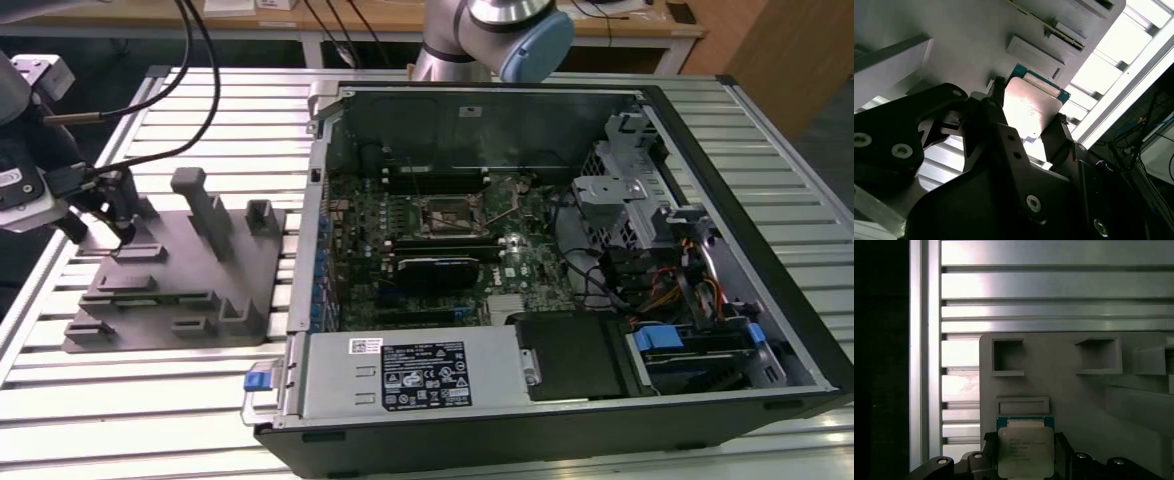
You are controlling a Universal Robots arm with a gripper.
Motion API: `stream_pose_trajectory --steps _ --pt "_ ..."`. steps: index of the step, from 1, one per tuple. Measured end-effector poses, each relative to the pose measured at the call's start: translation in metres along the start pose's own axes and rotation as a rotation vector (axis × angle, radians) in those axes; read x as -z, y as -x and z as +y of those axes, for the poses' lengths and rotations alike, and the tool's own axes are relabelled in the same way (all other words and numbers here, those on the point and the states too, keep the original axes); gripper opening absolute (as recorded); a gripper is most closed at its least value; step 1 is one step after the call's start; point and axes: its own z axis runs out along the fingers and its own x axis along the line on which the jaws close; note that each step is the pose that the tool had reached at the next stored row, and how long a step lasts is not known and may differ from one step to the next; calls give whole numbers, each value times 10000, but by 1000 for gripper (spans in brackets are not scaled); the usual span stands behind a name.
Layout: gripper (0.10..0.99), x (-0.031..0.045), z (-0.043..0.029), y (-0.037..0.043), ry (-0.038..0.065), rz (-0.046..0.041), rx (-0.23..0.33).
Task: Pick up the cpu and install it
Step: 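Pick up the cpu and move it towards the insertion slot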
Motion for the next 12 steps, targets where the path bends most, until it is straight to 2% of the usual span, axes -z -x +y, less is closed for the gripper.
stream_pose_trajectory --steps 12 --pt "541 182 8 4 0 0 0"
